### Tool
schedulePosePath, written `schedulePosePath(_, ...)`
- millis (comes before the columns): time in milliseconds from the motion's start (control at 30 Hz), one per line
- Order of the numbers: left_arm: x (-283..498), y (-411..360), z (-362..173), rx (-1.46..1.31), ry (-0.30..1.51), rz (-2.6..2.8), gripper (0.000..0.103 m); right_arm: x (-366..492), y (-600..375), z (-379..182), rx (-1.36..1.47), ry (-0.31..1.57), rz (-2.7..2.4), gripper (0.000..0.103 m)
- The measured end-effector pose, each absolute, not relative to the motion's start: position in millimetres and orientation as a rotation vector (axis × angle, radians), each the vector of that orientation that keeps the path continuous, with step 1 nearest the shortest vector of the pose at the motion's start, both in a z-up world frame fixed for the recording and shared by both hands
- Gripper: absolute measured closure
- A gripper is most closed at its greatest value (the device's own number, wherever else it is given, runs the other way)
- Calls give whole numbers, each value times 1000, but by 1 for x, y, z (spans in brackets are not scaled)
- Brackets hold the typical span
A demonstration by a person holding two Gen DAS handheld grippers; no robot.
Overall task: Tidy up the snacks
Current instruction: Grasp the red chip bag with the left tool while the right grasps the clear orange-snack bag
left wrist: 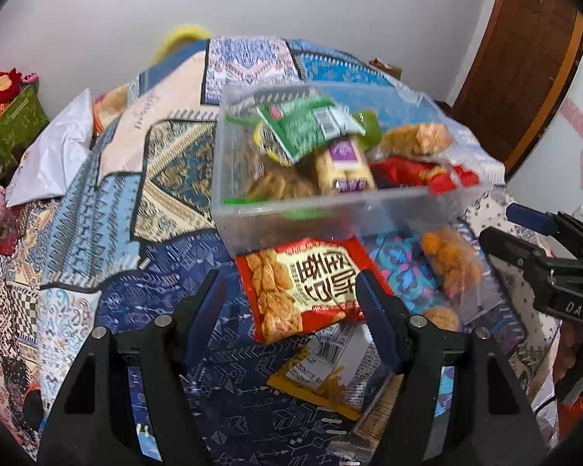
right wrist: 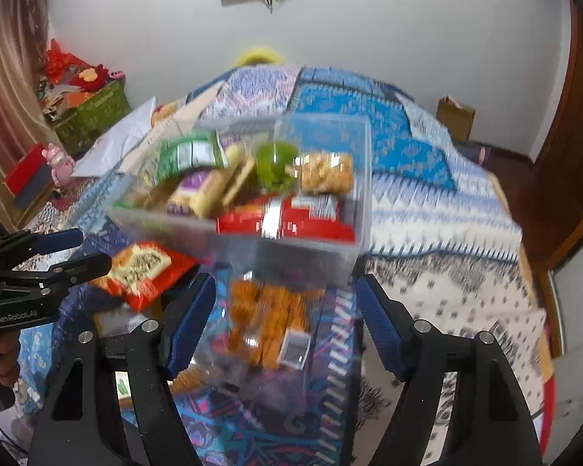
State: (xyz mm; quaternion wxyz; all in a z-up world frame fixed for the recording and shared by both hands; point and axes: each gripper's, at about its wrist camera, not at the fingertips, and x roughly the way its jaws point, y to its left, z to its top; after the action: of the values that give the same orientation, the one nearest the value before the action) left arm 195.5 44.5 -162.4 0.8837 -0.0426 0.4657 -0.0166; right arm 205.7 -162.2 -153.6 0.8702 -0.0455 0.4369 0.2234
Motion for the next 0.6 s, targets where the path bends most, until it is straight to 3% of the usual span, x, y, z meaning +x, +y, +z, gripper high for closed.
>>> schedulePosePath(233, 208, 46, -190, -101, 1006, -14, 33, 204, -159, -172, -77, 969, 482, 30)
schedulePosePath(333, 211, 51, -198, -141, 1004, -9, 28, 206, -159, -175, -60, 976, 480, 19)
schedulePosePath(600, 217, 48, -205, -186, 1014, -59, 28, 210, -152, -188, -25, 1014, 504, 19)
